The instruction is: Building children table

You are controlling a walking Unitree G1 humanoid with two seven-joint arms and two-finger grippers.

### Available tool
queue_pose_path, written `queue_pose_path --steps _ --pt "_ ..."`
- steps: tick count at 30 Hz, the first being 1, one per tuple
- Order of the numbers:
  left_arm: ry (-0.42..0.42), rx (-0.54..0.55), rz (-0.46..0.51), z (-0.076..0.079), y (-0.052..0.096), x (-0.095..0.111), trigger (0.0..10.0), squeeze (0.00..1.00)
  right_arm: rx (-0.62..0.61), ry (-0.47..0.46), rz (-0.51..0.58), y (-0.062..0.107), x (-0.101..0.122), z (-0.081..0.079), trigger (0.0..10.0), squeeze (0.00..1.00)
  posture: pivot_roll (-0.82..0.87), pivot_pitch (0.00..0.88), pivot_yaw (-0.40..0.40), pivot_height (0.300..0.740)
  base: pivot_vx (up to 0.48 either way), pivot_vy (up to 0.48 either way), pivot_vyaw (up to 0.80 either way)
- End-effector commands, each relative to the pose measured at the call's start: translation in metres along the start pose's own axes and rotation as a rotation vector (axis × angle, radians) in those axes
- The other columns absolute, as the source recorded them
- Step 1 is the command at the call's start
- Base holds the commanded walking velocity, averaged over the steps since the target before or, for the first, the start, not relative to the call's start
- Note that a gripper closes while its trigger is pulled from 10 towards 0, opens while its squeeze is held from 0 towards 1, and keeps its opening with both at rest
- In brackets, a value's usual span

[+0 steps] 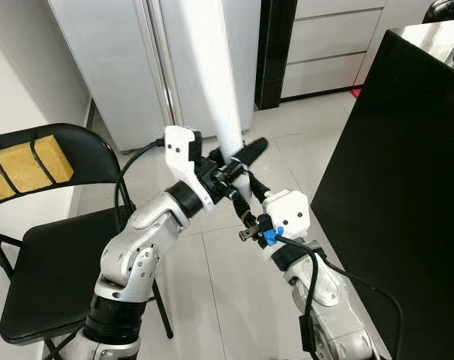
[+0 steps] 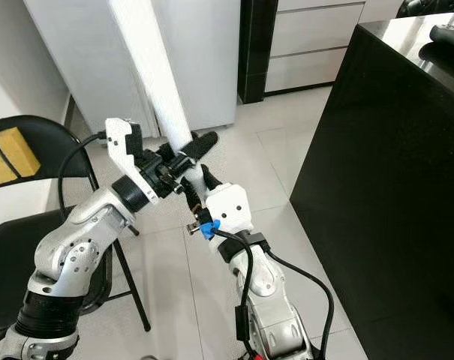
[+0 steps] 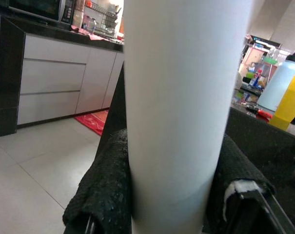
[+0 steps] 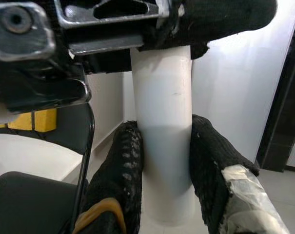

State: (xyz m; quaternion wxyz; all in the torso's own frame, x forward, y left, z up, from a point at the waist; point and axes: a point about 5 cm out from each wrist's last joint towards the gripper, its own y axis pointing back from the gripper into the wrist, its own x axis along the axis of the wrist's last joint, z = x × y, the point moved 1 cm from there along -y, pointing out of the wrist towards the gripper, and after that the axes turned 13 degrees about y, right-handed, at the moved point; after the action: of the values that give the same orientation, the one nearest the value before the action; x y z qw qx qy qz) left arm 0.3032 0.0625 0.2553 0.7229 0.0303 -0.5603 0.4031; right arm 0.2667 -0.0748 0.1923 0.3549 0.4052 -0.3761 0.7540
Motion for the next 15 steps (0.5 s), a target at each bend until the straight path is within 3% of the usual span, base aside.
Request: queue_pose_path --steps 1,11,12,15 --pt "0.007 -0.044 -0.014 0.0064 -0.0024 -0.0043 0.0 0.00 0.028 -0.013 0.014 -0.0010 0.0042 -0.0068 10.0 0.00 0.01 0.180 0.025 0.740 0.000 0.000 0.00" --pt "-0.050 -0.011 -0.012 0.0013 0.0003 -0.0031 0.0 0.00 -0.002 0.075 -0.024 -0.0031 -0.0021 -0.0020 10.0 0.00 0.02 0.166 0.029 0.740 0.000 0.000 0.00" --pt "-0.056 -0.010 -0.024 0.0013 0.0002 -0.0042 10.0 0.00 -0.008 0.079 -0.025 -0.0032 -0.0021 -0.0013 10.0 0.00 0.02 0.161 0.024 0.740 0.000 0.000 0.00" --pt "-0.061 -0.009 -0.026 0.0006 -0.0001 -0.0049 10.0 0.00 -0.025 0.110 -0.011 -0.0033 -0.0004 0.0011 10.0 0.02 0.02 0.159 0.026 0.740 0.000 0.000 0.00"
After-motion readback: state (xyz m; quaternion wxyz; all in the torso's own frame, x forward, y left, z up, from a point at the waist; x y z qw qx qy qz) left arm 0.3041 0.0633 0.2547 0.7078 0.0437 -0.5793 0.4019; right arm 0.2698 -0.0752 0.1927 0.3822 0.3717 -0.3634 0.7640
